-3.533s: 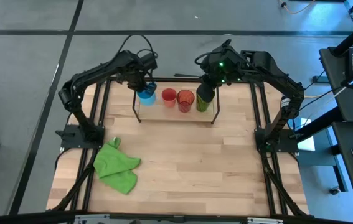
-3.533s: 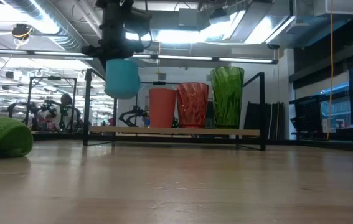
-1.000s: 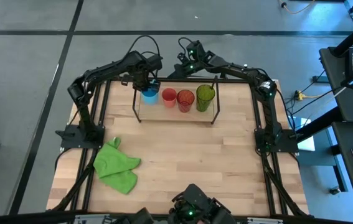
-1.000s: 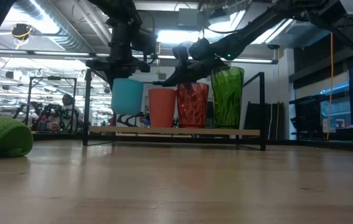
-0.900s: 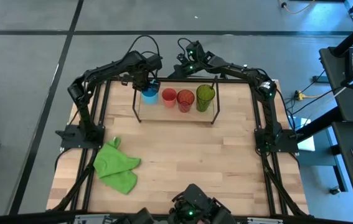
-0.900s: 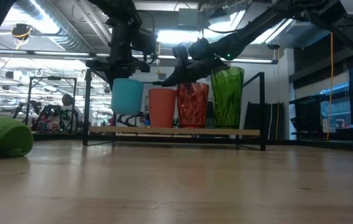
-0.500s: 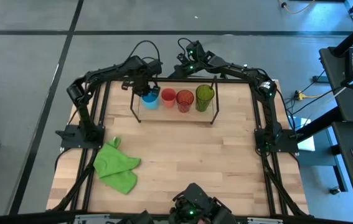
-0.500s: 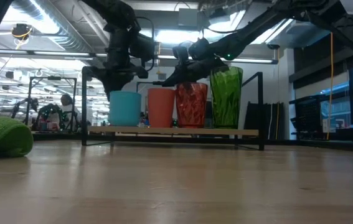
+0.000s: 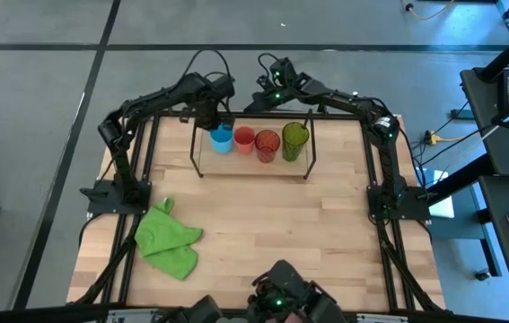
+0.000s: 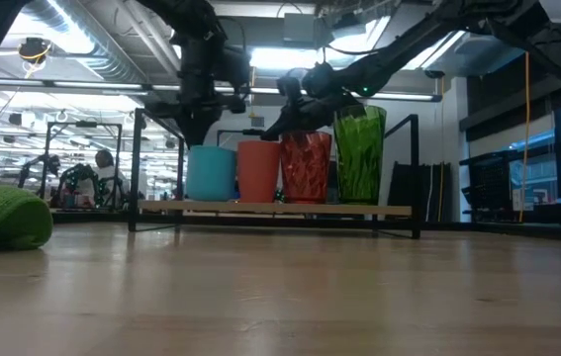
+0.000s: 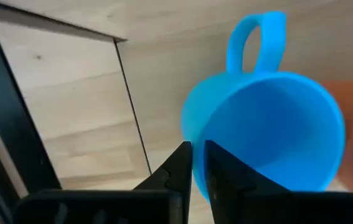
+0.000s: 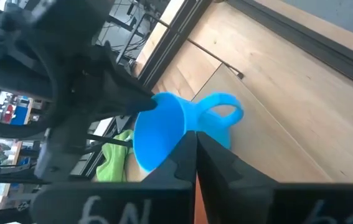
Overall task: Stack small to large cups/mugs on shelf
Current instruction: Put the blue mug on the shelf, then return to Home Position
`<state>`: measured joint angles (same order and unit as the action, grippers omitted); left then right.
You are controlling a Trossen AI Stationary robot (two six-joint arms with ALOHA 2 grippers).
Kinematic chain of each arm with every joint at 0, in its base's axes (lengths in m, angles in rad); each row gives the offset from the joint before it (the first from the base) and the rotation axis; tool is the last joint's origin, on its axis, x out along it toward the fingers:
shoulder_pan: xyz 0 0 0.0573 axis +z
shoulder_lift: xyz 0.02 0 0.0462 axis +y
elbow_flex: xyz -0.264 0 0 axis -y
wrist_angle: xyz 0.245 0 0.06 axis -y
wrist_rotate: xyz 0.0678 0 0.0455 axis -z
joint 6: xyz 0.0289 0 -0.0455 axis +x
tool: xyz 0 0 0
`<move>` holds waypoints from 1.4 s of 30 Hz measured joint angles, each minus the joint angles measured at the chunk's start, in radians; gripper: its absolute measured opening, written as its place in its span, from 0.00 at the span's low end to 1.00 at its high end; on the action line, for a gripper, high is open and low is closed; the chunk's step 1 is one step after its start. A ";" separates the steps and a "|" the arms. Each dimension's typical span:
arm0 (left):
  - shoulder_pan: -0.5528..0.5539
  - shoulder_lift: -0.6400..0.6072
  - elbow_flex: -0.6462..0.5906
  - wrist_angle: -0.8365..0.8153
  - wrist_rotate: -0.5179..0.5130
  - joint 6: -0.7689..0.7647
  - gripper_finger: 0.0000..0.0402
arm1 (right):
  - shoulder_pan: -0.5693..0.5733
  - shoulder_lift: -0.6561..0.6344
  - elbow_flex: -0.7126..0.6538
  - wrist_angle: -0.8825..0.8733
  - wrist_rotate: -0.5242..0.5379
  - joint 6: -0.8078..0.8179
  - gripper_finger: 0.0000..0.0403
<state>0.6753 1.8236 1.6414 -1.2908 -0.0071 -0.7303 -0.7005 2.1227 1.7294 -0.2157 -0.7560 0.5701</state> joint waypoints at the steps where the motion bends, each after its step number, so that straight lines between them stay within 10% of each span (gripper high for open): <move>1: 0.001 0.000 0.001 -0.010 0.001 0.000 0.09 | -0.002 0.000 0.000 0.000 -0.005 0.000 0.03; 37: -0.020 -0.083 0.004 -0.087 -0.001 0.005 0.10 | -0.056 0.000 0.000 0.010 -0.014 -0.006 0.04; 42: -0.025 -0.170 0.051 -0.085 0.031 0.061 0.10 | -0.062 -0.002 0.051 0.131 -0.156 0.115 0.04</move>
<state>0.6502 1.6537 1.6922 -1.3760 0.0240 -0.6698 -0.7627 2.1208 1.7804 -0.0847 -0.9125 0.6848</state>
